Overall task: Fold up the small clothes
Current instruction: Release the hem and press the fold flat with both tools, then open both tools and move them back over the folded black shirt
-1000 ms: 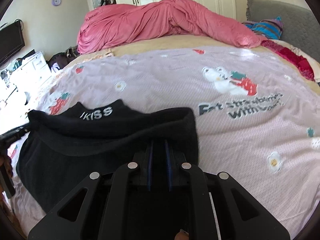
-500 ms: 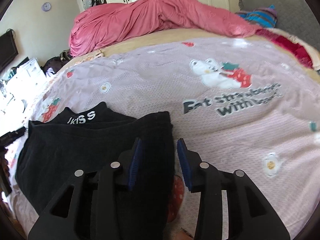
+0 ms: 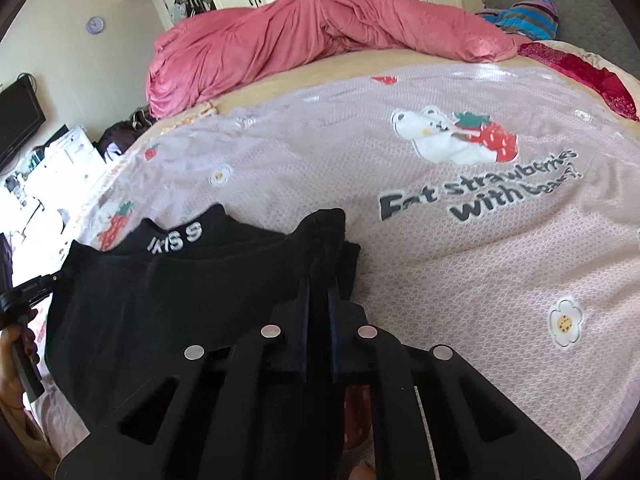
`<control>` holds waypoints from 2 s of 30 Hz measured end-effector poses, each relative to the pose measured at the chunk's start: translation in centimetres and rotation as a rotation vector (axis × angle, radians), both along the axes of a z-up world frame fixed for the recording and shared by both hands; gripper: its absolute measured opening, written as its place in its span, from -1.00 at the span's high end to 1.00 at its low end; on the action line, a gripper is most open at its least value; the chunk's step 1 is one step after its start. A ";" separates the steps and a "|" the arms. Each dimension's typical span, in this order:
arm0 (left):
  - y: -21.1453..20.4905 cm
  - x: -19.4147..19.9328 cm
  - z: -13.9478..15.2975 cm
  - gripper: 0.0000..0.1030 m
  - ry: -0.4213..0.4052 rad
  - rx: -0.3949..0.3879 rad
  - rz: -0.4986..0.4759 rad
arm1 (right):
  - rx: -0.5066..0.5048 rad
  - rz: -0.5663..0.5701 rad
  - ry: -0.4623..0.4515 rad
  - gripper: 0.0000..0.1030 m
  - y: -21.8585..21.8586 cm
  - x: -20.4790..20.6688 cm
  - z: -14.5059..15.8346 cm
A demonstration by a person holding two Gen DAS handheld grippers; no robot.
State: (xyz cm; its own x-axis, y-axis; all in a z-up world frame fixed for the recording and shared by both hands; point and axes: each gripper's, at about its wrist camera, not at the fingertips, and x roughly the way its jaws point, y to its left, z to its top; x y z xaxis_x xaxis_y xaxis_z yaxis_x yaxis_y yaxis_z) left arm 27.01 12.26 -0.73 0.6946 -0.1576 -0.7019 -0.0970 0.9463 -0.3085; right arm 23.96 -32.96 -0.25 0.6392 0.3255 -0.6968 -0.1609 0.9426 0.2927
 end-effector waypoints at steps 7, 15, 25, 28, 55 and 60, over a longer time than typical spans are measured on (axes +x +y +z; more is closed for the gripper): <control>0.1 -0.6 2.8 0.92 -0.107 0.012 0.005 | 0.038 -0.056 -0.077 0.87 -1.3 -0.1 1.8; 0.5 1.5 -1.0 0.91 -0.002 0.048 0.029 | -0.039 -0.085 -0.009 0.87 -0.8 1.1 -0.8; 0.3 1.3 -2.3 0.64 0.047 0.078 0.050 | -0.156 -0.104 0.019 0.66 0.1 0.7 -1.6; 0.0 1.0 -2.1 0.48 0.055 0.093 0.037 | -0.165 -0.118 0.027 0.37 -0.2 0.4 -1.4; -1.9 -3.8 -0.4 -0.45 0.074 0.154 -0.045 | -0.118 -0.102 -0.059 -0.64 0.9 -4.5 1.9; -1.8 -5.1 0.1 -0.73 0.073 0.155 -0.044 | -0.105 -0.097 -0.060 -0.80 1.5 -5.2 1.7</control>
